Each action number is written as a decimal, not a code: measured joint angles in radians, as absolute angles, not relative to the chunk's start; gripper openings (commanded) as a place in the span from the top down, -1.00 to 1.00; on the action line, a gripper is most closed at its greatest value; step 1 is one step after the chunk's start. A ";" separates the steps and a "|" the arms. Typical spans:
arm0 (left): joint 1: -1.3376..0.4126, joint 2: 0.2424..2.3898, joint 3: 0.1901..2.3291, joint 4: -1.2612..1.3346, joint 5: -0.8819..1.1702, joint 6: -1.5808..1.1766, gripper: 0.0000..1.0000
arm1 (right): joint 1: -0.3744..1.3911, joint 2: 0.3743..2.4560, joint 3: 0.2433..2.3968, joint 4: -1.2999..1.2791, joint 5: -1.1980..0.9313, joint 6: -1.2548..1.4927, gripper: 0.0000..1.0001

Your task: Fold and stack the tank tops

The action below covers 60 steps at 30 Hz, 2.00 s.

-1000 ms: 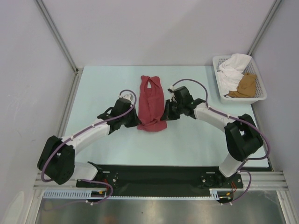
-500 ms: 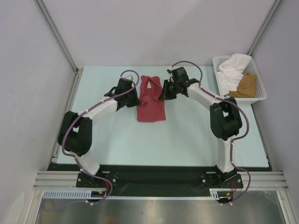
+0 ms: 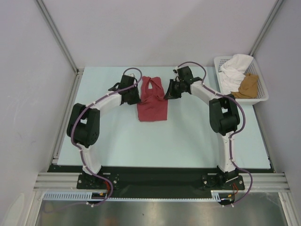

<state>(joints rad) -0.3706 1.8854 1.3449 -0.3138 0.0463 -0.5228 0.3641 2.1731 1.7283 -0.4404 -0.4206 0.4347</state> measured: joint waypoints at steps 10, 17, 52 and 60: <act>-0.341 1.913 1.382 -0.325 0.047 -0.510 0.99 | 0.364 2.206 1.787 -0.438 -0.441 0.434 0.98; -0.337 1.987 1.451 -0.324 0.058 -0.490 0.49 | 0.363 2.269 1.868 -0.447 -0.442 0.438 0.11; -0.454 1.598 0.857 -0.099 0.107 -0.382 -0.42 | 0.487 1.914 1.211 -0.237 -0.378 0.309 -0.06; -0.472 1.683 0.908 -0.100 0.076 -0.331 -0.03 | 0.517 1.962 1.262 -0.265 -0.289 0.266 0.36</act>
<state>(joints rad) -0.4725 1.6833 0.9085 -0.0998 0.0757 -0.3305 0.5167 1.9617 1.2625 -0.2653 -0.2886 0.2657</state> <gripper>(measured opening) 0.550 0.393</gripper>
